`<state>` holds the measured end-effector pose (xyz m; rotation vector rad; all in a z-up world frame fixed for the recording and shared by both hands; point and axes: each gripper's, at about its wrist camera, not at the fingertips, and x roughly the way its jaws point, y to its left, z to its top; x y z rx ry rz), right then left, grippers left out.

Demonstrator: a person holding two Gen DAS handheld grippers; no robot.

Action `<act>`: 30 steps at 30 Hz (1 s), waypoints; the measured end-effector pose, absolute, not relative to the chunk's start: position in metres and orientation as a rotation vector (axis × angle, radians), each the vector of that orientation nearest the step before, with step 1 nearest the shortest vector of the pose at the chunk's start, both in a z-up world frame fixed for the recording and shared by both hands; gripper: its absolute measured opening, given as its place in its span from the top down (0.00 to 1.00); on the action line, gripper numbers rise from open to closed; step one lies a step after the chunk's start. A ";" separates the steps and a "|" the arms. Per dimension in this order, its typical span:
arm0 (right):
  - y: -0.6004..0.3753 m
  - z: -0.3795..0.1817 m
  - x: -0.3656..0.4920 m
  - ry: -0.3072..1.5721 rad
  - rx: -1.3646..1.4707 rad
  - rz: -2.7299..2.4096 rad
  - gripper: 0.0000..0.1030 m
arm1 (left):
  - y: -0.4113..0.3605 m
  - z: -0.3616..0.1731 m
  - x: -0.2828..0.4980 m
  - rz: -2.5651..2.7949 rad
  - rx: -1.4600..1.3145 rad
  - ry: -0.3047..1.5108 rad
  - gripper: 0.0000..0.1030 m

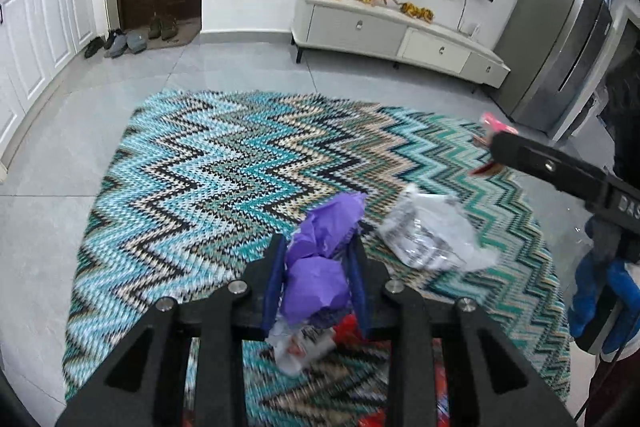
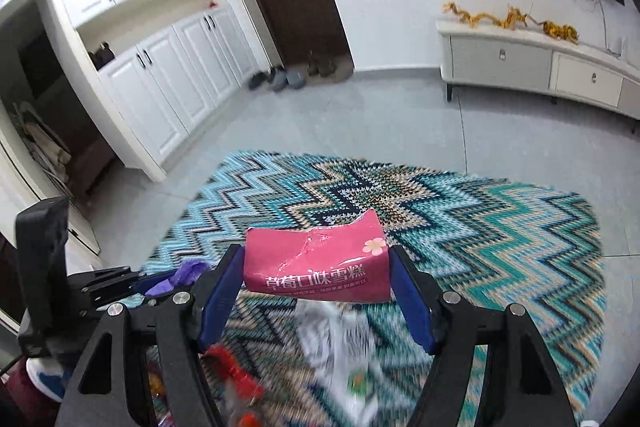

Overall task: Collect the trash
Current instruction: 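Carry both items over the black bin and open both tools to drop them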

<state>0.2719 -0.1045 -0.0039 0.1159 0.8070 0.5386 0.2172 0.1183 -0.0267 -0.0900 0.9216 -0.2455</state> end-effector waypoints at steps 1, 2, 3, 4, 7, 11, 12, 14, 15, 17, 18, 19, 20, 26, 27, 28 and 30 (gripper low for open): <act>-0.111 0.002 0.261 0.795 0.115 0.535 0.32 | 0.116 -0.021 0.213 -0.245 -0.086 0.914 0.73; -0.114 0.005 0.254 0.787 0.113 0.531 0.32 | 0.114 -0.015 0.206 -0.246 -0.083 0.905 0.72; -0.120 0.007 0.242 0.777 0.115 0.524 0.32 | 0.112 -0.009 0.201 -0.249 -0.080 0.897 0.72; -0.130 0.010 0.228 0.767 0.122 0.515 0.32 | 0.107 -0.002 0.191 -0.255 -0.074 0.884 0.72; -0.166 0.010 0.190 0.750 0.146 0.473 0.32 | 0.091 0.012 0.171 -0.279 -0.059 0.862 0.72; -0.222 0.004 0.147 0.741 0.170 0.379 0.32 | 0.049 0.025 0.144 -0.351 -0.025 0.844 0.72; -0.238 0.003 0.136 0.739 0.180 0.350 0.32 | 0.038 0.026 0.138 -0.369 -0.019 0.842 0.72; -0.272 -0.002 0.115 0.737 0.206 0.282 0.32 | 0.008 0.028 0.128 -0.423 -0.009 0.844 0.72; -0.291 -0.005 0.105 0.737 0.222 0.251 0.32 | -0.006 0.027 0.124 -0.447 -0.005 0.847 0.72; -0.327 -0.014 0.085 0.740 0.257 0.183 0.32 | -0.043 0.025 0.116 -0.506 0.009 0.858 0.72; -0.345 -0.018 0.076 0.743 0.272 0.147 0.32 | -0.058 0.023 0.113 -0.528 0.016 0.863 0.72; -0.367 -0.025 0.065 0.748 0.286 0.097 0.32 | -0.078 0.021 0.110 -0.557 0.024 0.871 0.72; -0.378 -0.028 0.059 0.752 0.293 0.073 0.32 | -0.099 0.019 0.106 -0.590 0.029 0.880 0.72; -0.459 -0.066 0.027 0.802 0.373 -0.068 0.31 | -0.212 0.002 0.088 -0.737 0.071 0.938 0.72; -0.468 -0.069 0.023 0.804 0.385 -0.076 0.31 | -0.224 -0.001 0.086 -0.752 0.075 0.944 0.72; -0.478 -0.076 0.020 0.810 0.399 -0.088 0.30 | -0.241 -0.005 0.084 -0.773 0.081 0.954 0.72; -0.493 -0.088 0.014 0.822 0.417 -0.104 0.30 | -0.270 -0.012 0.079 -0.806 0.091 0.970 0.72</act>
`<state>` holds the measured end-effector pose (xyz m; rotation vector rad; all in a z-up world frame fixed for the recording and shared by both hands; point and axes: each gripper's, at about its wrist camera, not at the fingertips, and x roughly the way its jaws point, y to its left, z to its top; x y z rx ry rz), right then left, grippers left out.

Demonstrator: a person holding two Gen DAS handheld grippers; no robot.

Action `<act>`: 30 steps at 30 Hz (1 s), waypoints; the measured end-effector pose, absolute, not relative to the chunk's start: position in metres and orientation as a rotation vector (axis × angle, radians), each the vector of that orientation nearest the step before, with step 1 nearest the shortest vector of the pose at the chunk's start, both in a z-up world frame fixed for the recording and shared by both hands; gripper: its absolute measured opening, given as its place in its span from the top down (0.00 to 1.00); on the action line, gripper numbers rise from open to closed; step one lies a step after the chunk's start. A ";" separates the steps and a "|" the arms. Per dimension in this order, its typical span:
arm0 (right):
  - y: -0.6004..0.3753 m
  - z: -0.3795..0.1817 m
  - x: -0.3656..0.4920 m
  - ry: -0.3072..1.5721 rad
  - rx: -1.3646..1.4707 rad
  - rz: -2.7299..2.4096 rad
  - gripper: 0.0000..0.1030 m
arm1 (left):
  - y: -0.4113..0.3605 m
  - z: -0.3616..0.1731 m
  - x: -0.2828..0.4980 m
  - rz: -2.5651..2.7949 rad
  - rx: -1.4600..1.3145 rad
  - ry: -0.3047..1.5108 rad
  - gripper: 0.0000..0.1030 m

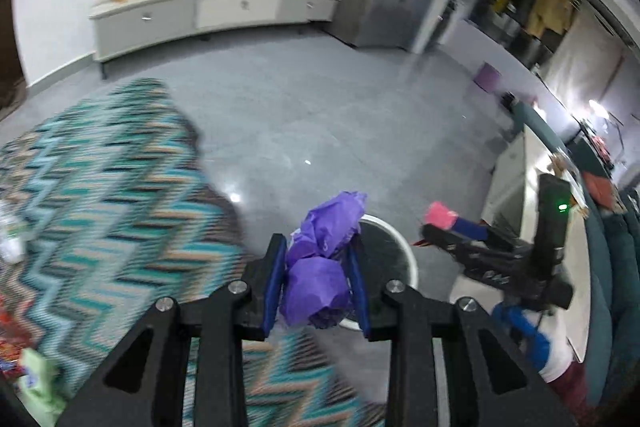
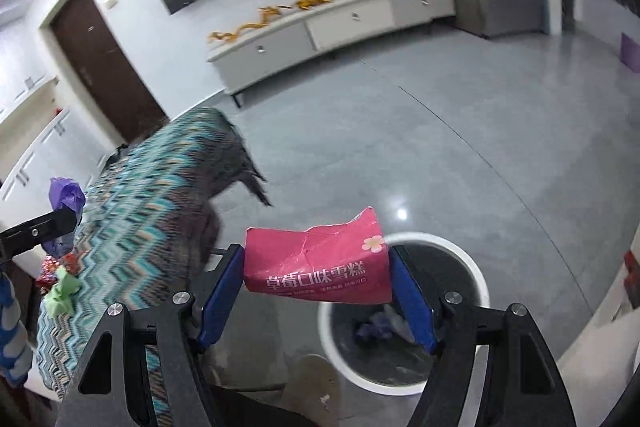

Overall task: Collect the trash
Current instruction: 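Carry both items over the black bin and open both tools to drop them, then return both open tools to the remaining trash on the rug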

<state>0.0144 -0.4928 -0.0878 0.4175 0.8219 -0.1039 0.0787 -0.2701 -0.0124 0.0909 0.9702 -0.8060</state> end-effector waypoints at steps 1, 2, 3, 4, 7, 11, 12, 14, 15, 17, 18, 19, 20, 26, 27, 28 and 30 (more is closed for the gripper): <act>-0.501 -0.095 0.012 0.830 0.427 -0.112 0.30 | -0.284 -0.017 0.077 -0.821 0.096 0.979 0.72; -0.508 -0.101 0.011 0.836 0.434 -0.117 0.30 | -0.300 -0.022 0.076 -0.839 0.103 0.991 0.72; -0.514 -0.107 0.010 0.843 0.443 -0.121 0.30 | -0.311 -0.027 0.075 -0.849 0.109 1.000 0.72; -0.521 -0.114 0.010 0.852 0.454 -0.127 0.30 | -0.320 -0.031 0.075 -0.856 0.112 1.007 0.72; -0.536 -0.129 0.010 0.872 0.472 -0.143 0.30 | -0.352 -0.046 0.077 -0.893 0.102 1.043 0.71; -0.552 -0.146 0.008 0.902 0.487 -0.167 0.25 | -0.382 -0.060 0.079 -0.933 0.097 1.085 0.68; -0.555 -0.149 0.008 0.907 0.492 -0.172 0.23 | -0.387 -0.062 0.078 -0.937 0.101 1.089 0.66; -0.562 -0.157 0.005 0.916 0.505 -0.180 0.23 | -0.395 -0.067 0.076 -0.935 0.108 1.091 0.47; -0.565 -0.160 0.005 0.921 0.511 -0.184 0.22 | -0.397 -0.068 0.076 -0.933 0.104 1.092 0.45; -0.568 -0.165 0.003 0.927 0.523 -0.190 0.21 | -0.397 -0.072 0.076 -0.940 0.092 1.103 0.45; -0.569 -0.167 0.002 0.930 0.529 -0.192 0.21 | -0.400 -0.075 0.074 -0.938 0.091 1.108 0.45; -0.569 -0.168 0.000 0.932 0.532 -0.195 0.21 | -0.399 -0.076 0.074 -0.936 0.092 1.108 0.45; -0.570 -0.169 -0.001 0.934 0.534 -0.198 0.21 | -0.397 -0.077 0.074 -0.933 0.093 1.108 0.45; -0.569 -0.161 -0.009 0.922 0.548 -0.215 0.21 | -0.371 -0.069 0.076 -0.882 0.090 1.072 0.45; -0.568 -0.159 -0.010 0.919 0.549 -0.213 0.21 | -0.365 -0.066 0.076 -0.871 0.090 1.060 0.45; -0.566 -0.154 -0.011 0.916 0.545 -0.209 0.21 | -0.357 -0.062 0.074 -0.855 0.092 1.037 0.45; -0.560 -0.144 -0.009 0.905 0.525 -0.197 0.21 | -0.344 -0.057 0.075 -0.829 0.090 1.008 0.44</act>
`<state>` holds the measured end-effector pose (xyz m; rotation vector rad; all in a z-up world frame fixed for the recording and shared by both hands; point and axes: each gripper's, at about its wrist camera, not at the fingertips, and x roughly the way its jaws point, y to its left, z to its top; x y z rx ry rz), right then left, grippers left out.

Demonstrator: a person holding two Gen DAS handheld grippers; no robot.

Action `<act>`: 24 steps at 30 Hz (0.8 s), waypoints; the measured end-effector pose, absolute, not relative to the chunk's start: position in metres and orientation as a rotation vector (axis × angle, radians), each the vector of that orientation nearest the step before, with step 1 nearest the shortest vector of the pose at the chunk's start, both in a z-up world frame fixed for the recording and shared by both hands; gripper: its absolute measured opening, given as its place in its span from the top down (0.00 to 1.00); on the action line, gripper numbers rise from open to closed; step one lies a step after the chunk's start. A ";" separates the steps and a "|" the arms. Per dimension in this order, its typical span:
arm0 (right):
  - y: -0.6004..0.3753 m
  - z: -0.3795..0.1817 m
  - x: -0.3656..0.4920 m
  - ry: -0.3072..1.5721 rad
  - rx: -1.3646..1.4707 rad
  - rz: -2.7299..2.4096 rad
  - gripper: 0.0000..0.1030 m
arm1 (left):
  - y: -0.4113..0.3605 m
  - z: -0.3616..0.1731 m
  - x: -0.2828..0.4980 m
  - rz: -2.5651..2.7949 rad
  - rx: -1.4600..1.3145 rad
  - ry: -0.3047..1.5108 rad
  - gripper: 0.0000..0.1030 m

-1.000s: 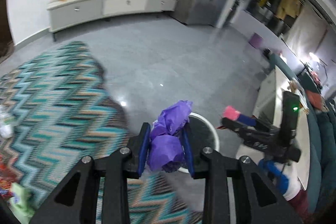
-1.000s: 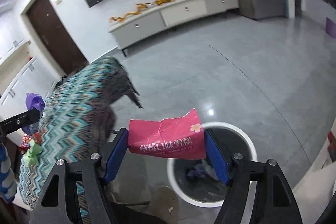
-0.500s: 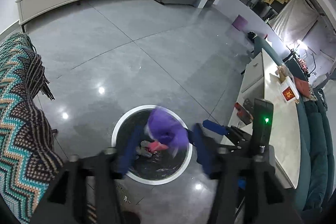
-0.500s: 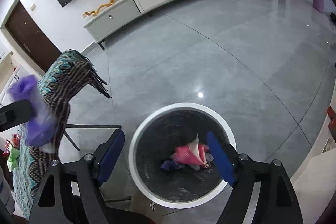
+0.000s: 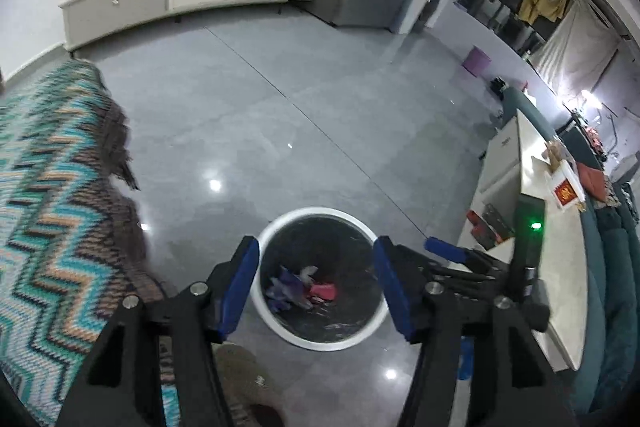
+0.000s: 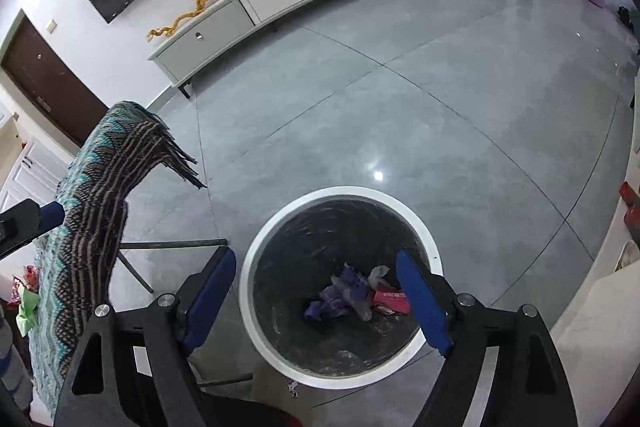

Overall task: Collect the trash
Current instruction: 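Return both open tools to the remaining trash on the rug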

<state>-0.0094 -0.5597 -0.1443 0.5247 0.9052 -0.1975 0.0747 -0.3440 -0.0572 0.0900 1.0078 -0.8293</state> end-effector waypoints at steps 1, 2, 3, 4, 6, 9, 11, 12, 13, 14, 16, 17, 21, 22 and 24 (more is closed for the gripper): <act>-0.555 -0.139 -0.009 0.898 0.515 -0.190 0.21 | -0.336 -0.054 0.075 -0.813 0.086 0.993 0.45; -0.549 -0.133 -0.008 0.890 0.507 -0.182 0.21 | -0.327 -0.052 0.075 -0.797 0.083 0.979 0.45; -0.544 -0.127 -0.006 0.881 0.496 -0.173 0.21 | -0.319 -0.049 0.075 -0.780 0.080 0.966 0.45; -0.539 -0.122 -0.005 0.873 0.488 -0.166 0.21 | -0.306 -0.045 0.074 -0.757 0.076 0.949 0.45; -0.524 -0.109 -0.002 0.853 0.466 -0.141 0.21 | -0.287 -0.039 0.078 -0.728 0.070 0.928 0.45; -0.497 -0.088 0.003 0.823 0.421 -0.101 0.21 | -0.251 -0.030 0.077 -0.665 0.067 0.885 0.45; -0.478 -0.075 0.007 0.806 0.389 -0.071 0.21 | -0.223 -0.024 0.076 -0.622 0.063 0.858 0.45; -0.466 -0.067 0.009 0.795 0.370 -0.051 0.21 | -0.213 -0.022 0.076 -0.603 0.061 0.850 0.45; -0.457 -0.062 0.011 0.789 0.357 -0.036 0.21 | -0.199 -0.020 0.076 -0.580 0.056 0.841 0.45; -0.448 -0.058 0.012 0.783 0.344 -0.021 0.21 | -0.184 -0.017 0.076 -0.556 0.048 0.832 0.45; -0.425 -0.047 0.016 0.769 0.311 0.017 0.21 | -0.161 -0.016 0.075 -0.516 0.038 0.818 0.45; -0.415 -0.042 0.019 0.764 0.297 0.032 0.21 | -0.146 -0.015 0.074 -0.493 0.034 0.809 0.44; -0.371 -0.020 0.027 0.735 0.242 0.103 0.21 | -0.101 -0.013 0.071 -0.425 0.025 0.786 0.44; -0.360 -0.015 0.029 0.728 0.228 0.123 0.21 | -0.086 -0.013 0.070 -0.406 0.019 0.781 0.44; -0.338 -0.006 0.033 0.717 0.199 0.157 0.21 | -0.067 -0.012 0.069 -0.383 0.008 0.775 0.44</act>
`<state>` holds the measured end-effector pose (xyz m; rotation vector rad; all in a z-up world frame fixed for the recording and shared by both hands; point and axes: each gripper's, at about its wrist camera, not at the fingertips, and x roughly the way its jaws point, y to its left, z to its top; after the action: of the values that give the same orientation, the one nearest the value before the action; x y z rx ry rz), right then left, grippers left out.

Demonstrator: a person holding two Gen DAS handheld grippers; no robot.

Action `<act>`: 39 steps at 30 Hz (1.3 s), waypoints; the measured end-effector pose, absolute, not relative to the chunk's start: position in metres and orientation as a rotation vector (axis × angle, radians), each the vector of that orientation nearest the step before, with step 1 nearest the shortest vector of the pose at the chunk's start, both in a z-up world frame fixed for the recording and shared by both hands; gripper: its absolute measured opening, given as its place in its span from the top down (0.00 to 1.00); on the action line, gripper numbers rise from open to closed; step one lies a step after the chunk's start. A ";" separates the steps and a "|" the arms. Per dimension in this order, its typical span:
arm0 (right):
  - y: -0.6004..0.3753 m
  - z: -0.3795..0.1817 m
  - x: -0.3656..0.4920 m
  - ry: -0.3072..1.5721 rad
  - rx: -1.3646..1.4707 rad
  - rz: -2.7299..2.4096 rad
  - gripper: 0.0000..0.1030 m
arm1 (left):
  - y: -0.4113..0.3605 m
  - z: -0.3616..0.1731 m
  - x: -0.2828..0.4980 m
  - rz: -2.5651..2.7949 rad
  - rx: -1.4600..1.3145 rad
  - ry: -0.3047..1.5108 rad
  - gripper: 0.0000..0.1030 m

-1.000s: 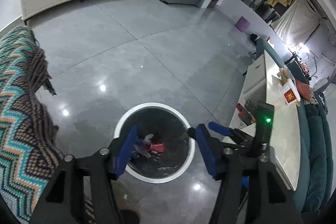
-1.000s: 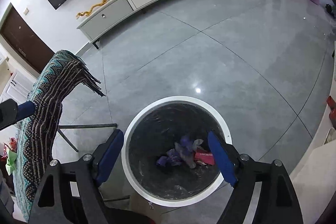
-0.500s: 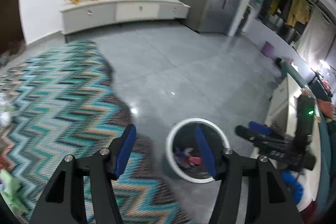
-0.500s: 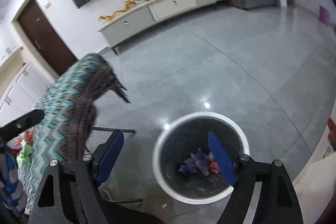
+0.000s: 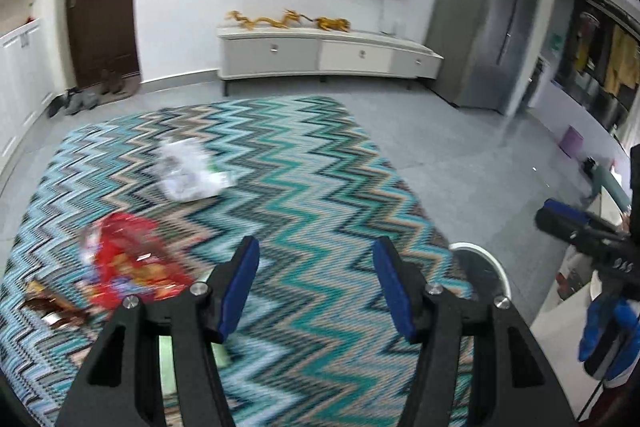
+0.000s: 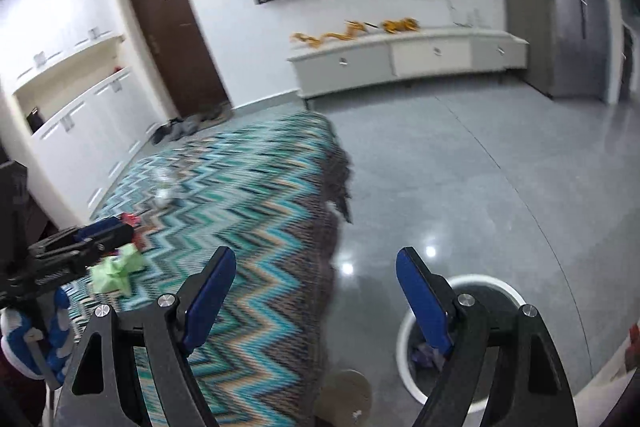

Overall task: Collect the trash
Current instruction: 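Return both open tools to the remaining trash on the rug, then grasp the white chip bag with the left tool while the right grasps the printed plastic bag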

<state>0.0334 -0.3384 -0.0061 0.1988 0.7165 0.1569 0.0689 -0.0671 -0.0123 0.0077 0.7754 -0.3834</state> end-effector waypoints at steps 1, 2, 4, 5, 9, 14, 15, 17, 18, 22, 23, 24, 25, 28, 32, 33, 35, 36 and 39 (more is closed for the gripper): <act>-0.329 -0.003 0.036 0.712 0.188 0.170 0.21 | -0.055 -0.013 0.069 -0.369 0.000 0.772 0.44; -0.322 -0.002 0.038 0.711 0.181 0.178 0.21 | -0.044 -0.013 0.067 -0.355 -0.005 0.766 0.44; -0.303 0.002 0.044 0.710 0.159 0.202 0.21 | -0.024 -0.012 0.062 -0.328 -0.014 0.754 0.44; -0.297 0.002 0.045 0.710 0.152 0.208 0.21 | -0.011 -0.012 0.061 -0.313 -0.019 0.748 0.45; -0.269 0.002 0.058 0.723 0.116 0.246 0.21 | 0.027 -0.014 0.058 -0.269 -0.016 0.733 0.44; -0.240 -0.003 0.077 0.743 0.082 0.295 0.21 | 0.076 -0.023 0.067 -0.190 -0.007 0.751 0.45; -0.232 -0.005 0.084 0.749 0.078 0.310 0.21 | 0.085 -0.025 0.072 -0.176 -0.004 0.759 0.45; -0.223 -0.007 0.092 0.756 0.072 0.332 0.21 | 0.098 -0.029 0.080 -0.162 0.005 0.779 0.45; -0.217 -0.008 0.097 0.759 0.067 0.344 0.21 | 0.103 -0.031 0.085 -0.160 0.010 0.790 0.45; -0.191 -0.013 0.122 0.778 0.048 0.401 0.24 | 0.119 -0.043 0.110 -0.161 0.027 0.842 0.45; -0.185 -0.015 0.128 0.784 0.043 0.412 0.25 | 0.122 -0.046 0.117 -0.168 0.032 0.856 0.45; -0.178 -0.018 0.137 0.791 0.037 0.424 0.25 | 0.123 -0.049 0.122 -0.177 0.035 0.866 0.45; -0.170 -0.021 0.146 0.800 0.031 0.438 0.26 | 0.124 -0.051 0.128 -0.194 0.038 0.878 0.45; -0.152 -0.031 0.171 0.827 0.027 0.478 0.27 | 0.120 -0.058 0.144 -0.261 0.066 0.915 0.45; -0.128 -0.044 0.205 0.855 0.009 0.516 0.28 | 0.107 -0.066 0.164 -0.308 0.144 0.941 0.45; -0.121 -0.049 0.216 0.863 0.010 0.528 0.28 | 0.104 -0.069 0.168 -0.315 0.161 0.944 0.45; -0.115 -0.056 0.231 0.875 0.022 0.543 0.28 | 0.097 -0.075 0.177 -0.328 0.187 0.955 0.45; -0.112 -0.060 0.238 0.883 0.029 0.548 0.28 | 0.095 -0.078 0.181 -0.327 0.195 0.962 0.45; -0.103 -0.073 0.257 0.907 0.048 0.557 0.34 | 0.092 -0.086 0.190 -0.335 0.192 0.981 0.46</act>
<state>0.2572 -0.1030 -0.0728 0.0483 0.9073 0.5568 0.1900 0.0920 -0.0865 0.1923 0.9814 -0.3347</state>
